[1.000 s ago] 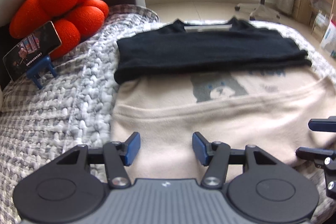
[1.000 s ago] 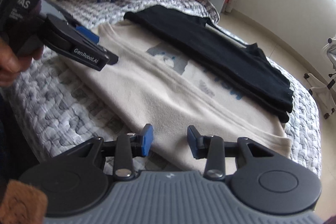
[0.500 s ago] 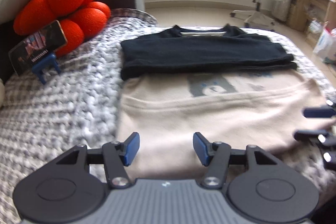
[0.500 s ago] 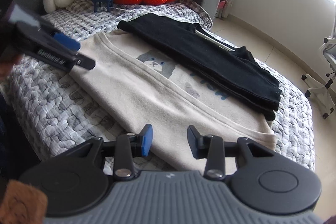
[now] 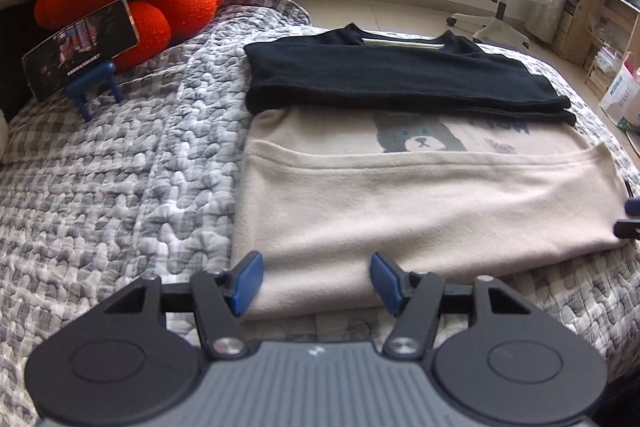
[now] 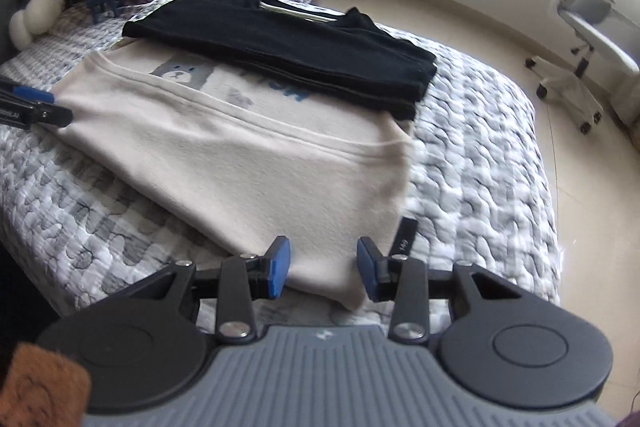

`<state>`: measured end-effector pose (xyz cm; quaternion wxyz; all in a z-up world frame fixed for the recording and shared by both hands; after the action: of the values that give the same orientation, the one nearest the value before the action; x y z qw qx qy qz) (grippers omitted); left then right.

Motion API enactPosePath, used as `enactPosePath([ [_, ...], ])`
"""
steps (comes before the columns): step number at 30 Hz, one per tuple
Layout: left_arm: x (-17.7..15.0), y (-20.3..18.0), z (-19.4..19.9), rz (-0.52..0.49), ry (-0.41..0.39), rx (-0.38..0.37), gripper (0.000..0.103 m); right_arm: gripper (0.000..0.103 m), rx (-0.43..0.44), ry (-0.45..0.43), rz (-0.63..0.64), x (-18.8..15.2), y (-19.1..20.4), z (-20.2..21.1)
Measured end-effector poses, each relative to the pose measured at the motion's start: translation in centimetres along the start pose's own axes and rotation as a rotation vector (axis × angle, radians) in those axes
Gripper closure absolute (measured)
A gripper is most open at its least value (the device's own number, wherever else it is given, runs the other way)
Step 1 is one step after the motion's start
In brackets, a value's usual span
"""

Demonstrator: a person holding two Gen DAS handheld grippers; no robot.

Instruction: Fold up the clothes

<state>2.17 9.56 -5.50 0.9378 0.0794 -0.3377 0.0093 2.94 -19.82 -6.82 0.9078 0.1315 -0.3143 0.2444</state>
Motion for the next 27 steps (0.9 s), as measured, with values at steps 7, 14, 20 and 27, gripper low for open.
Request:
enactPosePath([
  [7, 0.1, 1.3, -0.1, 0.076, 0.013, -0.021, 0.048, 0.061, -0.038, 0.004, -0.045, -0.7, -1.5, 0.8],
  [14, 0.1, 1.2, 0.1, 0.063, 0.001, -0.004, 0.048, 0.061, -0.071, -0.009, -0.03, -0.6, -1.3, 1.0],
  [20, 0.2, 1.3, 0.4, 0.052, -0.023, 0.051, 0.047, 0.06, -0.08, -0.096, 0.069, -0.1, 0.3, 2.1],
  [27, 0.2, 1.6, -0.3, 0.075, 0.018, 0.035, 0.047, 0.059, 0.021, -0.112, 0.316, 0.1, 5.7, 1.0],
])
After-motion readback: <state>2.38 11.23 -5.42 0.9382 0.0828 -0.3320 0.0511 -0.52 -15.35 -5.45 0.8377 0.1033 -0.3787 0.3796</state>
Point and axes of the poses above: each gripper's, at about its wrist camera, not at the fingertips, and z roughly against the way its jaws point, y to its left, x to its top, the point moved 1 cm from there along -z, roughly the way its jaws point, and after that the axes turned 12 degrees about x, right-handed, at the moved point
